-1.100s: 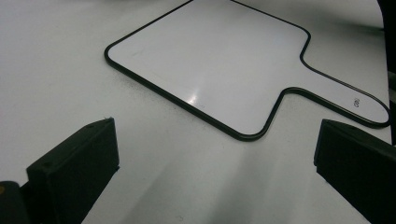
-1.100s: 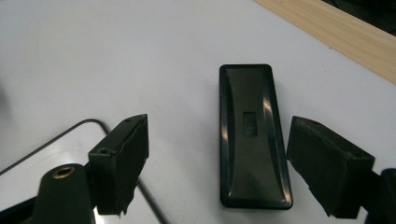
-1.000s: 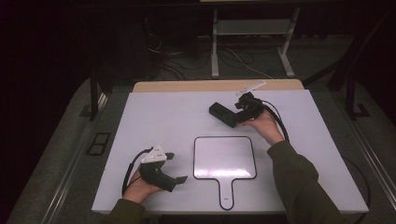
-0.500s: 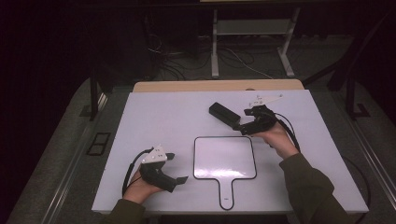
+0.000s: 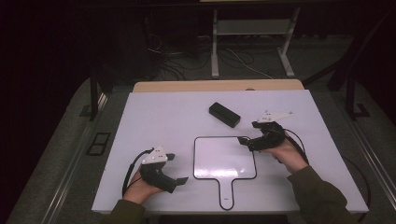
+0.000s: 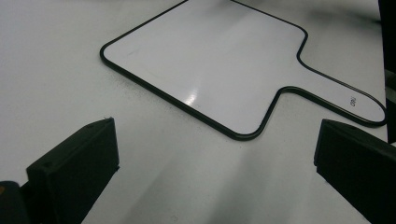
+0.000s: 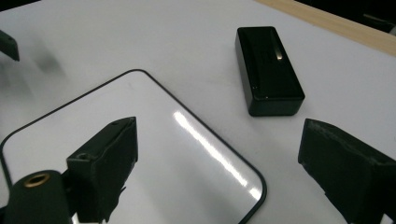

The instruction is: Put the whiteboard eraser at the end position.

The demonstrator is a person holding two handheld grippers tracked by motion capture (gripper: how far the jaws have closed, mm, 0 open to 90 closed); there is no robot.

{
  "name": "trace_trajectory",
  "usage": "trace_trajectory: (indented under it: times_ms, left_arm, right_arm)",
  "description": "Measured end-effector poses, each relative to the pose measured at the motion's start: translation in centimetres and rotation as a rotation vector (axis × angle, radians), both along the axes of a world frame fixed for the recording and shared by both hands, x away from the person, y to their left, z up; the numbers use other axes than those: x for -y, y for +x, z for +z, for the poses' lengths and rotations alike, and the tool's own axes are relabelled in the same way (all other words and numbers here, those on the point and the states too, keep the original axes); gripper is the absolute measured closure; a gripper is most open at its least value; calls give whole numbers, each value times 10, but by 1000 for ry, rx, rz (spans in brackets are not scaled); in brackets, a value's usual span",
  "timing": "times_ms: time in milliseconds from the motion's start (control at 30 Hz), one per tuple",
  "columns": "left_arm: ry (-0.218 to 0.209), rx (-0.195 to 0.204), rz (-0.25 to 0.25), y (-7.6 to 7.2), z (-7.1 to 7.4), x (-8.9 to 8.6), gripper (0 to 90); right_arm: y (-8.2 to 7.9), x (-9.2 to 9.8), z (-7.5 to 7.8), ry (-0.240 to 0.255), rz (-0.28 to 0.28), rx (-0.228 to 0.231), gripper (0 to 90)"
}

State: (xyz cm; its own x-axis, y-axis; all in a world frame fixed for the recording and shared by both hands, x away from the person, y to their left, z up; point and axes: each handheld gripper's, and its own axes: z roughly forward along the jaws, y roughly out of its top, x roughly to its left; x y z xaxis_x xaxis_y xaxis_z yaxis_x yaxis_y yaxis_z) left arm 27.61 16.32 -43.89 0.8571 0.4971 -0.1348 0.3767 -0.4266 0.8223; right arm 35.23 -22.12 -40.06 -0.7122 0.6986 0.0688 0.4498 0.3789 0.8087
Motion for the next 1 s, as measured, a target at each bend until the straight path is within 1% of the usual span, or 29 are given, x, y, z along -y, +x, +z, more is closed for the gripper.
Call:
trace_trajectory:
  times_ms: [133,200,367,533,600,767,867,933,1000]
  left_arm:
    - [0,0,-5,0,0,1,0]
    - [-3,-2,-2,-1,0,0,0]
    - [-4,0,-1,-1,1,0,0]
    - [-3,-2,-2,-1,0,0,0]
    - [-4,0,-1,0,0,0,0]
    - [-4,2,0,0,1,0,0]
    - [-4,4,-1,-1,1,1,0]
    - [-4,4,-1,-1,1,1,0]
    - [4,4,-3,-1,1,0,0]
  right_arm:
    - [-11,6,-3,0,-2,7,107]
    - [-17,9,-5,10,-2,16,107]
    - [-28,16,-9,26,-22,20,107]
    - [-40,24,-12,29,-38,33,107]
    - [-43,27,-14,31,-33,36,107]
    - [-56,34,-21,42,-62,42,107]
    - [-64,38,-25,26,-81,48,107]
    - [-71,42,-28,16,-78,50,107]
    - [-75,45,-29,18,-85,49,107]
